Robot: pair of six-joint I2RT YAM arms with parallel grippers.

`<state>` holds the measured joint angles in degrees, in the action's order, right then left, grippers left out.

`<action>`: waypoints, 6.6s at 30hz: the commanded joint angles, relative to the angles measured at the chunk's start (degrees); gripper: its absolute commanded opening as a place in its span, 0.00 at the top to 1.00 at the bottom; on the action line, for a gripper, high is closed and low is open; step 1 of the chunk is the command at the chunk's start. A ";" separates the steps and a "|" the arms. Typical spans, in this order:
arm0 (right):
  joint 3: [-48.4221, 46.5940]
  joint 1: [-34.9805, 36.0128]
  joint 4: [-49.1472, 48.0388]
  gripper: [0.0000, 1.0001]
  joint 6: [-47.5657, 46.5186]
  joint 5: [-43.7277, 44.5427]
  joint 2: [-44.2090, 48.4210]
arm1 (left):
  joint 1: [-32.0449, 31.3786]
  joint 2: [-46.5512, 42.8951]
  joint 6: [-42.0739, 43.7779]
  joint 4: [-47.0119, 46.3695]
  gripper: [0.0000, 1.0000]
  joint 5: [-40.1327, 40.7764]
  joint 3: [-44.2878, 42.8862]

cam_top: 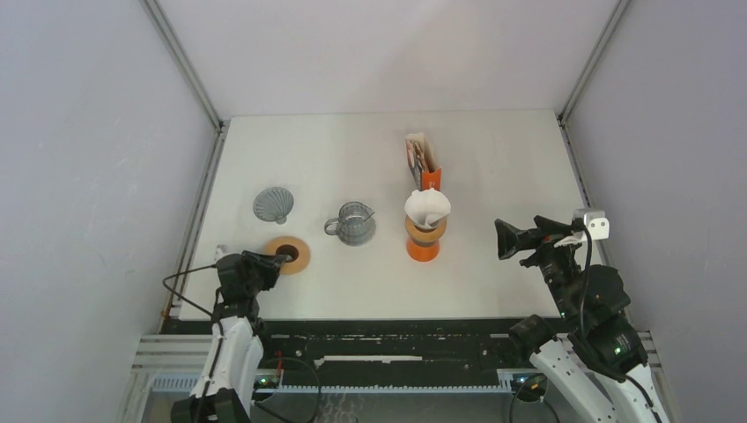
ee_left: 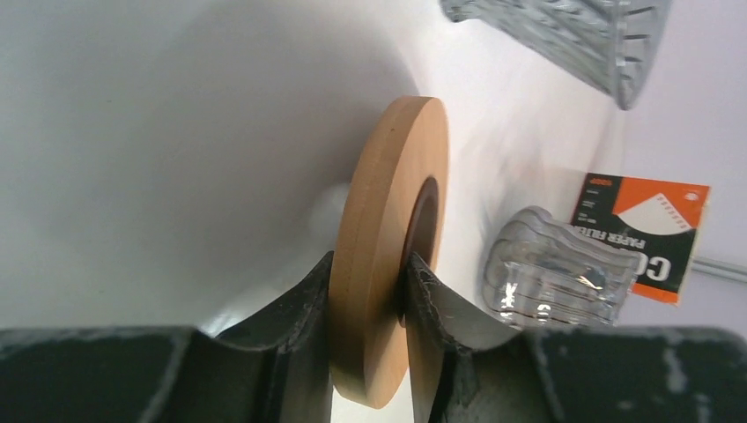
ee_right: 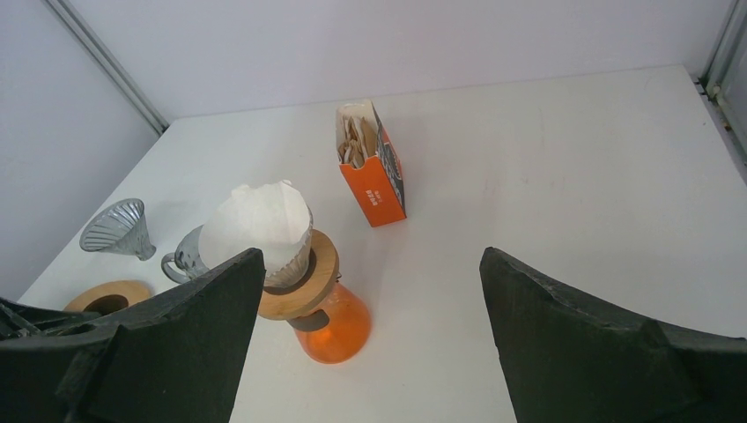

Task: Place the coffee filter in the dripper
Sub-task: Pick up the dripper holder from the center of the board, then place the dripper holder onto the coffee server, then adjust the dripper holder at the coffee server.

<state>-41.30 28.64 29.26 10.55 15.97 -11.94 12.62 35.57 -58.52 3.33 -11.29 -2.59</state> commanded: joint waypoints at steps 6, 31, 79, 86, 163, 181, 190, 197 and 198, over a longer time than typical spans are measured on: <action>0.07 0.37 -2.92 0.00 -0.97 0.12 -0.75 | 0.45 -8.14 -1.18 -0.06 0.72 -3.04 0.53; 0.07 0.32 -3.21 0.00 -0.96 -0.59 -1.70 | -10.09 -10.68 -2.95 0.98 0.81 -13.81 -14.81; 0.43 -0.61 -2.99 0.00 -1.80 1.21 -0.70 | -32.71 38.20 -4.51 -20.65 0.77 -2.20 -35.26; 0.50 -0.61 -3.04 0.00 -1.84 1.35 -0.54 | -32.73 40.22 -4.14 -20.65 0.74 -2.32 -35.33; 1.40 -1.60 -3.68 0.00 -2.11 0.63 0.17 | -43.21 50.96 26.35 27.32 0.12 27.36 -64.81; 1.39 -1.78 -3.68 0.00 -2.03 0.43 0.15 | -43.22 49.16 26.79 29.27 0.13 30.01 -64.33; 1.39 -1.83 -3.65 0.00 -2.01 0.29 0.17 | -43.21 49.01 26.80 29.91 0.13 31.16 -64.46; 1.40 -2.00 -3.68 0.00 -1.93 0.12 0.09 | -43.21 47.82 26.63 29.80 0.13 30.37 -64.58; 1.40 -1.98 -3.64 0.00 -1.93 0.11 0.08 | -43.22 47.38 26.56 29.60 0.13 29.96 -64.64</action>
<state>-40.03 26.98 28.05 9.26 16.38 -11.44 -30.26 86.50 -32.95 32.93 17.98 -63.88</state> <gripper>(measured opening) 1.000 0.870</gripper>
